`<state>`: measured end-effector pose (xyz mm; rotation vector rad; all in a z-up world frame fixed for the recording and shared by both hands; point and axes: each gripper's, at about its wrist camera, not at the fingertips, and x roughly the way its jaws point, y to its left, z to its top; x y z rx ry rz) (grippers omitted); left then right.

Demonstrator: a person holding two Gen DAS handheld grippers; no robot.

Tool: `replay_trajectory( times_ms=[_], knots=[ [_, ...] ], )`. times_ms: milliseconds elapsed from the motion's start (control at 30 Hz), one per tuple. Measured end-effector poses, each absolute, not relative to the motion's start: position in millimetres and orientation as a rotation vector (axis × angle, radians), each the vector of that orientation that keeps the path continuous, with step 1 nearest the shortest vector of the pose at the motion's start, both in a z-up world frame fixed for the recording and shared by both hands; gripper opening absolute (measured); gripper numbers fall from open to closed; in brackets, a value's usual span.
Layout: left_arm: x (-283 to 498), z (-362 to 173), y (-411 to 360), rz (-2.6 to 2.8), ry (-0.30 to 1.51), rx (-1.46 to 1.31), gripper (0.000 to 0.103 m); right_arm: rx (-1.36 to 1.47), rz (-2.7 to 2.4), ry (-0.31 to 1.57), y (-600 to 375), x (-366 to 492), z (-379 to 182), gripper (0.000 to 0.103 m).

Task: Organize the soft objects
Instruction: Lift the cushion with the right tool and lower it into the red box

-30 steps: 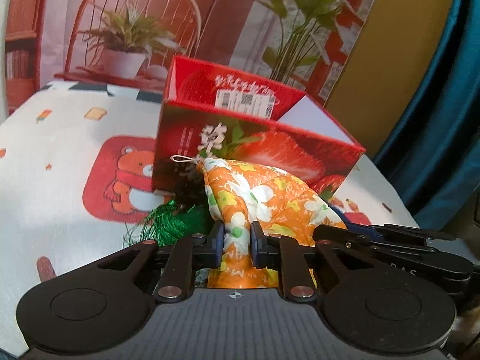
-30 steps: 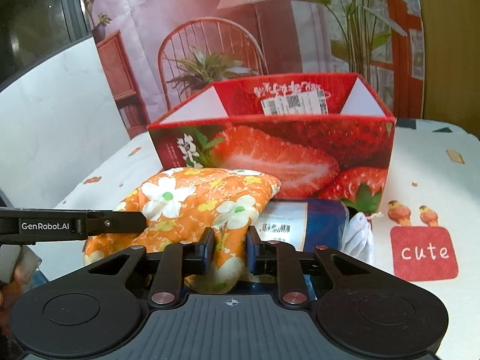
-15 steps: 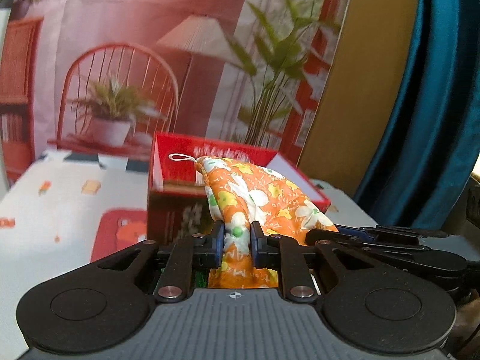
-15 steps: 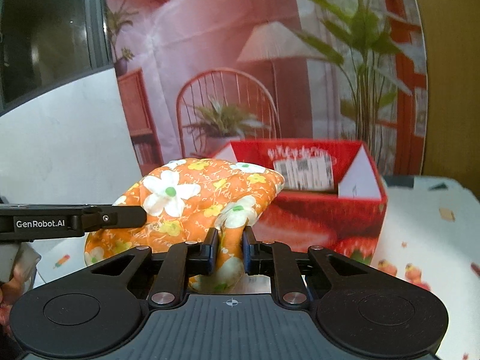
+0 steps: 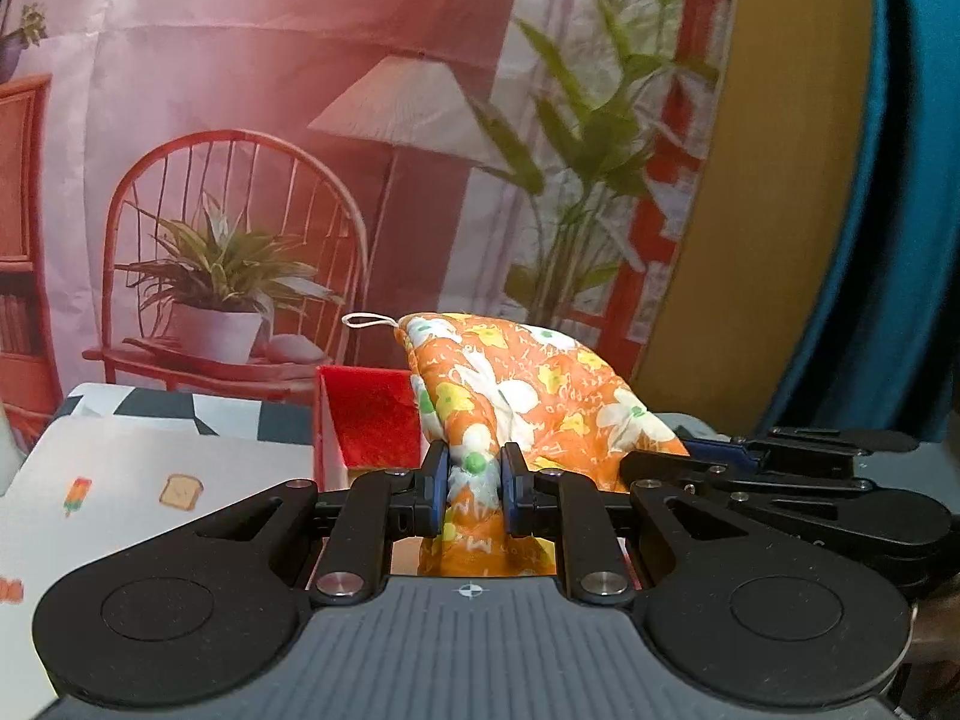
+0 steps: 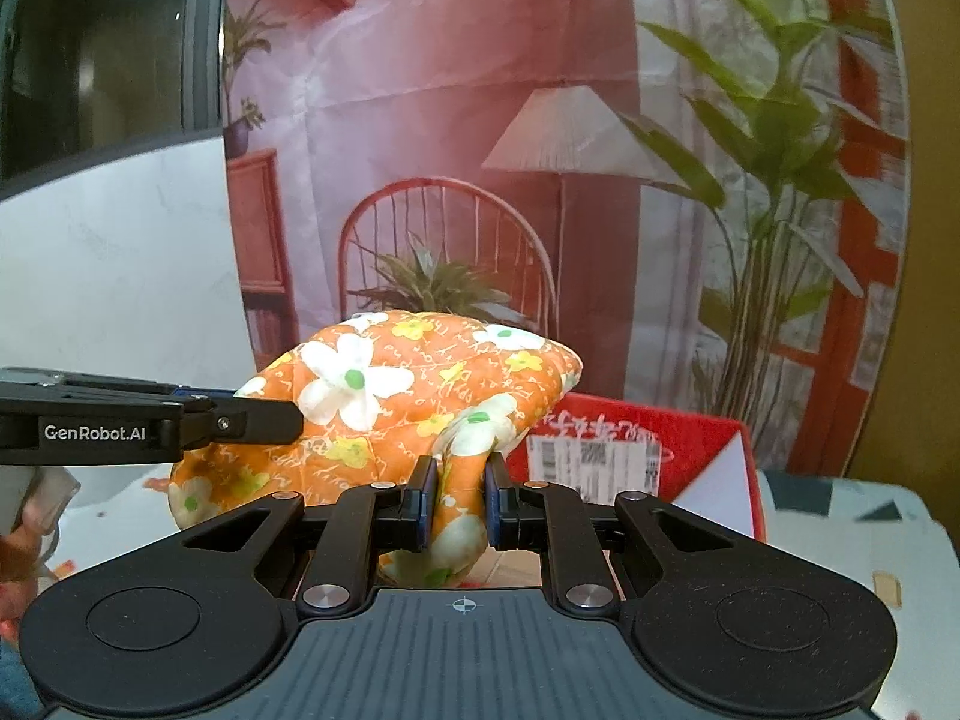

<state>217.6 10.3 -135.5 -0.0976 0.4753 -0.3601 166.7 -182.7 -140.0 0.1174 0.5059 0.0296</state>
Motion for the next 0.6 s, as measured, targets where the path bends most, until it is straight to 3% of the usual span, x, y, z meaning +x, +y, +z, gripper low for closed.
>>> replay_trajectory(
  times_ms=[600],
  knots=[
    [328.0, -195.0, -3.4, -0.327, 0.715, 0.037, 0.019, 0.141, 0.031, 0.789, -207.2, 292.5, -220.5, 0.015]
  ],
)
